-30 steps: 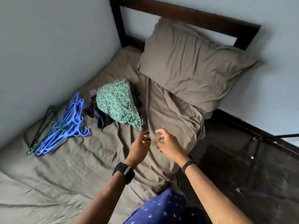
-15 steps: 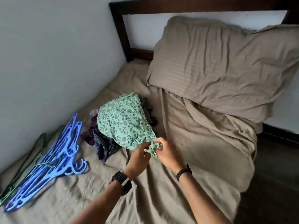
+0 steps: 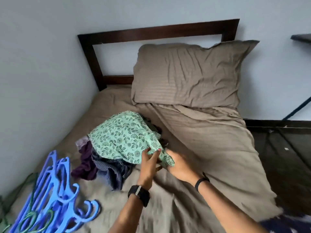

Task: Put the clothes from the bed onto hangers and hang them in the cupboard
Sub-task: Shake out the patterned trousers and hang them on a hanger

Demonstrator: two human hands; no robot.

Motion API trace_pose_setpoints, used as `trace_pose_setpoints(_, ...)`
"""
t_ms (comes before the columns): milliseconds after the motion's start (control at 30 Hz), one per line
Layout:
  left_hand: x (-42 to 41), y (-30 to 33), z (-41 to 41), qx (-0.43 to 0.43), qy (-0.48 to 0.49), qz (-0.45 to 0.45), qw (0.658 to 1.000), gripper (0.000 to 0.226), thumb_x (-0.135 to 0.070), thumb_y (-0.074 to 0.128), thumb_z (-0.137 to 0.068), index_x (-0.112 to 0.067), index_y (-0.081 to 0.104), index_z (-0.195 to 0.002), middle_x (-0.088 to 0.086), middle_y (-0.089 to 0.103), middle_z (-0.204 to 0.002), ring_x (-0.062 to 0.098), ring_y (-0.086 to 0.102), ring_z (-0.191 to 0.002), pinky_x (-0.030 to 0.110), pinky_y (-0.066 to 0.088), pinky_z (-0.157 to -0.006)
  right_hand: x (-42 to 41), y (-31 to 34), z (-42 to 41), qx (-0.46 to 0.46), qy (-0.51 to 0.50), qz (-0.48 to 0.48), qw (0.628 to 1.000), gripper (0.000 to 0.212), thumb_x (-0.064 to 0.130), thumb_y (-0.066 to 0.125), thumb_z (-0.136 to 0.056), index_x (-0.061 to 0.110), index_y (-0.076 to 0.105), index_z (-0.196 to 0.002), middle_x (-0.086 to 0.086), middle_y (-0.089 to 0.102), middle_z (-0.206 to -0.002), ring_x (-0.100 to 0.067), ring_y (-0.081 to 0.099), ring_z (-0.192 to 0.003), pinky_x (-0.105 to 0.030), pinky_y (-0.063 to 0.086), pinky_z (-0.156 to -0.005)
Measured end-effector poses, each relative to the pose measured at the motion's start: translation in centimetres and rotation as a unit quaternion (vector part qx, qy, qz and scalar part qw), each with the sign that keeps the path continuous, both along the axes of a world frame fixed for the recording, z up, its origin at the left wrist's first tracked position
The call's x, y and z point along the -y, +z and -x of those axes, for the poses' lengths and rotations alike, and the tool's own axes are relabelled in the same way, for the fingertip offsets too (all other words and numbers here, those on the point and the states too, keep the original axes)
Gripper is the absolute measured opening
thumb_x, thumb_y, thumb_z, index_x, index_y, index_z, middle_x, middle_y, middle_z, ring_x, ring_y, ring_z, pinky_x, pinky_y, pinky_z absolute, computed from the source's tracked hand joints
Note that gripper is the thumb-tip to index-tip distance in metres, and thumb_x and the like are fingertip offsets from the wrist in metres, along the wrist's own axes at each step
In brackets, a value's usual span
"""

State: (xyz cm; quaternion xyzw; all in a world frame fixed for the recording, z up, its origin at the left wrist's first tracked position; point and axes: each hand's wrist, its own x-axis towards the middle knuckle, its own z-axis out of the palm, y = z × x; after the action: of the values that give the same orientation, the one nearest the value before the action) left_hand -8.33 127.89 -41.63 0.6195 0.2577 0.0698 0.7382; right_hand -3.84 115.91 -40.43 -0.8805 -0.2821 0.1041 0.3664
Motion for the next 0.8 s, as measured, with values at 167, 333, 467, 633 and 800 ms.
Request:
trace_pose_setpoints(167, -0.6, 0.0, 1.8, -0.026, 0.058, 0.139, 0.988, 0.051, -0.012, 0.059, -0.089, -0.007, 0.035, -0.134, 0.017, 0.061, -0.095, 0.025, 0.057, -0.076, 0.033, 0.045, -0.060, -0.5, 1.8, 4.2, 0.031, 0.086, 0.079, 0.993, 0.043, 0.014, 0.061, -0.085, 0.016, 0.057, -0.128, -0.005, 0.054, -0.122, -0.020, 0.051, -0.114, -0.023, 0.038, -0.094)
trace_pose_setpoints(333, -1.3, -0.2, 4.2, 0.017, 0.068, 0.232, 0.970, 0.026, 0.001, 0.047, -0.082, 0.000, 0.044, -0.108, 0.017, 0.050, -0.077, 0.026, 0.052, -0.063, 0.037, 0.046, -0.056, -0.1, 3.2, 5.3, -0.190, 0.000, -0.141, 0.972, 0.019, 0.017, 0.059, -0.093, 0.007, 0.066, -0.108, 0.005, 0.062, -0.088, -0.002, 0.054, -0.078, -0.013, 0.041, -0.065)
trace_pose_setpoints(467, -1.1, 0.5, 5.2, 0.054, 0.044, 0.243, 0.968, 0.026, 0.009, 0.043, -0.086, -0.007, 0.044, -0.107, 0.015, 0.062, -0.080, 0.028, 0.063, -0.066, 0.040, 0.055, -0.061, 0.3, 2.3, 5.1, -0.361, -0.200, -0.207, 0.887, 0.031, 0.043, 0.060, -0.090, 0.016, 0.053, -0.103, 0.001, 0.058, -0.096, -0.013, 0.052, -0.088, -0.035, 0.049, -0.078)
trace_pose_setpoints(633, -0.2, 0.4, 5.3, 0.083, 0.008, 0.270, 0.959, 0.046, 0.014, 0.047, -0.086, -0.002, 0.042, -0.129, 0.026, 0.061, -0.120, 0.044, 0.060, -0.108, 0.053, 0.053, -0.087, 0.5, 1.5, 3.7, -0.536, -0.207, -0.358, 0.736, 0.039, 0.036, 0.073, -0.080, 0.017, 0.058, -0.112, -0.009, 0.067, -0.113, -0.026, 0.063, -0.100, -0.039, 0.055, -0.080)
trace_pose_setpoints(800, 2.0, 0.7, 5.2, 0.046, 0.038, 0.213, 0.975, 0.063, 0.013, 0.058, -0.083, -0.010, 0.031, -0.135, 0.029, 0.057, -0.121, 0.037, 0.064, -0.097, 0.049, 0.056, -0.081, 1.5, 0.4, 2.0, -0.487, -0.224, -0.409, 0.739, 0.038, -0.010, 0.068, -0.075, 0.012, 0.049, -0.098, -0.016, 0.061, -0.088, -0.027, 0.062, -0.079, -0.040, 0.052, -0.081)
